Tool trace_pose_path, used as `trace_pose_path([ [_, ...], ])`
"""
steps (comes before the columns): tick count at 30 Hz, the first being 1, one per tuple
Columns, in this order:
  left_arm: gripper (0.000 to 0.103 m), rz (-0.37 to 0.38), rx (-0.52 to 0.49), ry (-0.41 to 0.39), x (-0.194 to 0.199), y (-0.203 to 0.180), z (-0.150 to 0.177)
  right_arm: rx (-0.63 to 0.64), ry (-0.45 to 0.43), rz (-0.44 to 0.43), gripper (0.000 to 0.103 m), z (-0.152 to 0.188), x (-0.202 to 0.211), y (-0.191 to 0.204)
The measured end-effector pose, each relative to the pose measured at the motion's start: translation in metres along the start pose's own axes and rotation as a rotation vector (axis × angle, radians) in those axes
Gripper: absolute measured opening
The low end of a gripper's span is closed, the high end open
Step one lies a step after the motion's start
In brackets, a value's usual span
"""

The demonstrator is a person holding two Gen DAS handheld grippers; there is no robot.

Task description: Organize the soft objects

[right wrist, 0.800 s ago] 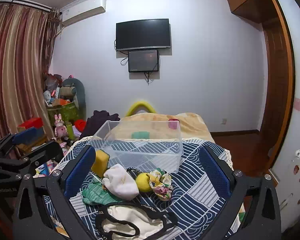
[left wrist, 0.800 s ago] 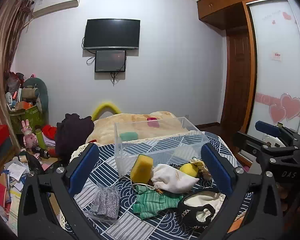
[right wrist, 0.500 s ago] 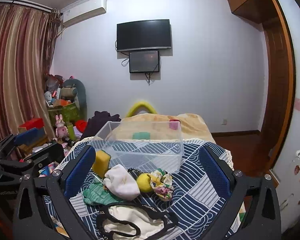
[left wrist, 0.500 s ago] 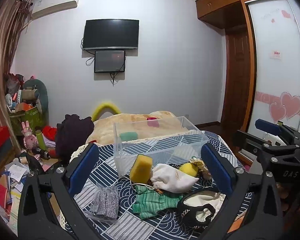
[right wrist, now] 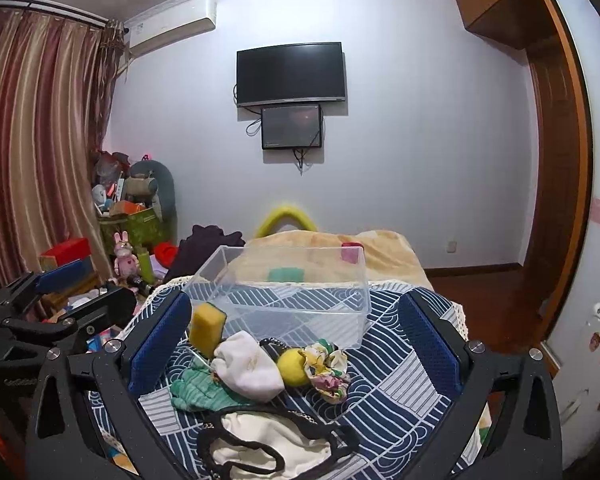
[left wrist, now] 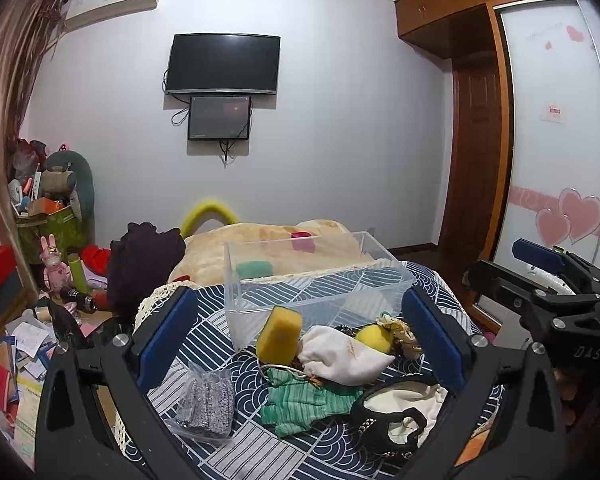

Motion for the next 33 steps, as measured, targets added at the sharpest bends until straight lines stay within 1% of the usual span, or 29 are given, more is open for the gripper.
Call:
trace_pose_path([
  [20,0.103,0.01,0.011,0.011,-0.0021,0.0024,0.0008,-0.008,-0.002,-0.011,0.103,0.0015,-0.0007,-0.0005],
  [27,0.103,0.01,0.012,0.012,-0.002,0.0031,0.0011,0.005,-0.014,0.003,0.103,0.0023,0.0006,0.0005],
  [33,0.103,0.015,0.009,0.012,-0.0036,0.0033,0.0014,0.007,-0.004,-0.016,0.103,0.0038,-0.0029,0.0009],
])
Point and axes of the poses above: each gripper's, at about its wrist camera, not at the fingertips, and x roughly against the way its jaws point, y to its left, z to its underside, the point moved 2 cm from there along -x, roughly the way its jaws point, and after that the axes turned 3 degrees about -z, right-handed, at the moved point
